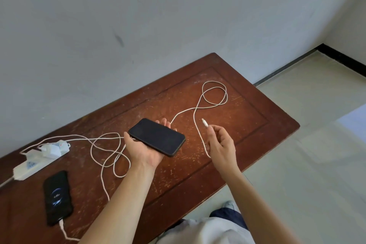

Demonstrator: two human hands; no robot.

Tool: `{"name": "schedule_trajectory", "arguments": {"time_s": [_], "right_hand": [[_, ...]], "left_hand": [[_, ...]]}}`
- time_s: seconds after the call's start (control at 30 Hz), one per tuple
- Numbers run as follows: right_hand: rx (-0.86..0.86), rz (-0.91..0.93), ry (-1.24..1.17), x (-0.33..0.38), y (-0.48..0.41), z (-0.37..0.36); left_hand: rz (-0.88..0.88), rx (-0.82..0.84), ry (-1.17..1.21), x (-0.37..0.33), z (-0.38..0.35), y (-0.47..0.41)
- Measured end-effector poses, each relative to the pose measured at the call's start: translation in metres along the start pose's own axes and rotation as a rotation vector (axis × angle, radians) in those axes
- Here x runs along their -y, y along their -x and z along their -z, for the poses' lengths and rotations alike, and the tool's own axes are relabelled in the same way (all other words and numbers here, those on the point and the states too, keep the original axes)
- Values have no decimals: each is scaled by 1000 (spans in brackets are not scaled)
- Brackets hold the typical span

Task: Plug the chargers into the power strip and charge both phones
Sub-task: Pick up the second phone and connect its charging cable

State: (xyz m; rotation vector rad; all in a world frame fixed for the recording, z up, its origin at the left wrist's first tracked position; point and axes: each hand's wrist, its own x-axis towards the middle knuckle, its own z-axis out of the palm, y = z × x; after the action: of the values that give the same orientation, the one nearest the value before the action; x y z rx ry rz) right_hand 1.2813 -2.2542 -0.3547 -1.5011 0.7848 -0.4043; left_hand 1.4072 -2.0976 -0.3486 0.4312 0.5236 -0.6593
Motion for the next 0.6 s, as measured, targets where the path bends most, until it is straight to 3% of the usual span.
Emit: {"name": "schedule_trajectory", "arguments": {"time_s": [0.13,0.3,0.43,0.6], "right_hand": [[60,-45,-241,27,15,2],[150,-53,-334,33,42,2],[206,-23,-291,36,57,0],[248,31,-208,38,66,-3]], "left_hand": [[56,240,55,-4,-14,5],[91,461,59,-8,-24,12],[79,483,90,-8,-29,18],[24,352,180,-2,-34,26]]}}
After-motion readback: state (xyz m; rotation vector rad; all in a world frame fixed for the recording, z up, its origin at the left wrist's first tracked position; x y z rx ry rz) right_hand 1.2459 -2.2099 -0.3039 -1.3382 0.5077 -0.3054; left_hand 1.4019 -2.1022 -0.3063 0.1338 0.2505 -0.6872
